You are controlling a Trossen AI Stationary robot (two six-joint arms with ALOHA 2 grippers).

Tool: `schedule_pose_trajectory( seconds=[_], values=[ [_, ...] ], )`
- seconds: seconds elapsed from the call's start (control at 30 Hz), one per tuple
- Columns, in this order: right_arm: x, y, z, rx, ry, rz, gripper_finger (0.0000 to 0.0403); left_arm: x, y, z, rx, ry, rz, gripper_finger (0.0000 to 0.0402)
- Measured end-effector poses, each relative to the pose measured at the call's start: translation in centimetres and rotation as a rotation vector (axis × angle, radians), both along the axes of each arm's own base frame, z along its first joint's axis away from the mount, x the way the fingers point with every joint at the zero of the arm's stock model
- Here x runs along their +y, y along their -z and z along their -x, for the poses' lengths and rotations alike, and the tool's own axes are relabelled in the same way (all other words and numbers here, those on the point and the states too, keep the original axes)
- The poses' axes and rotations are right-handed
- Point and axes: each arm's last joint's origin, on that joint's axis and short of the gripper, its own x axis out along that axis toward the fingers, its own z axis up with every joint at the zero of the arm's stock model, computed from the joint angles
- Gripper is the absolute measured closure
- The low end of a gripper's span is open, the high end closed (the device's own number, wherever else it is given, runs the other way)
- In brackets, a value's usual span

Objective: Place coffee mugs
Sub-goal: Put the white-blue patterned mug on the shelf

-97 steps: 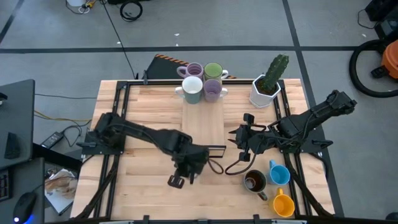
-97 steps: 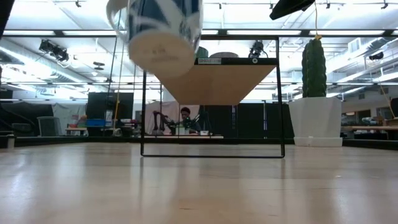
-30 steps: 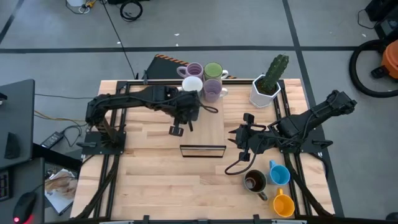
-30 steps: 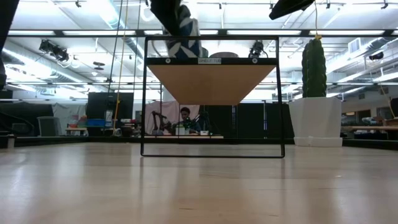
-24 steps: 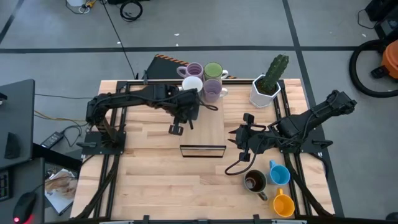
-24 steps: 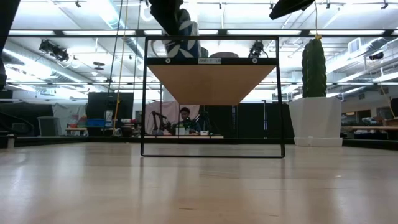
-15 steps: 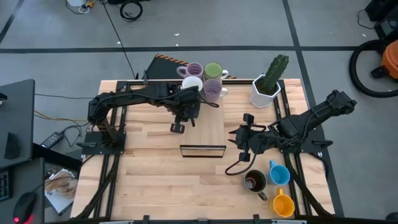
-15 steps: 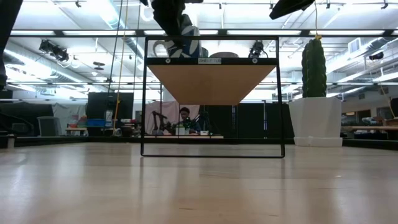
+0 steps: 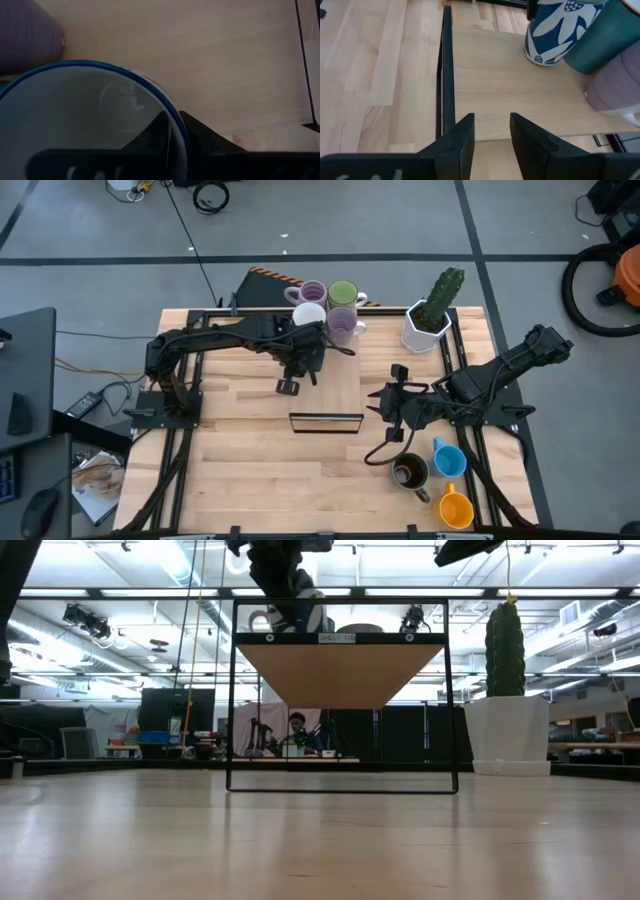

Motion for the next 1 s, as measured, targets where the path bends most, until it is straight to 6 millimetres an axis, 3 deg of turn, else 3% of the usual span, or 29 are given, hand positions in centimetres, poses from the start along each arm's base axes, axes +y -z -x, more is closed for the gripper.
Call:
schedule_pose_trajectory(
  seconds=[0.43, 1.0],
  values=[
    [-0.01, 0.0, 0.0, 0.001, -0.002, 0.003, 0.0273, 0.0, 0.03, -0.06, 0.003, -0.003, -0.041, 0.0291],
    [-0.01, 0.0, -0.01, 0.001, -0.002, 0.003, 0.0273, -0.43, -0.13, -0.44, -0.025, 0.011, -0.106, 0.0288]
  ],
)
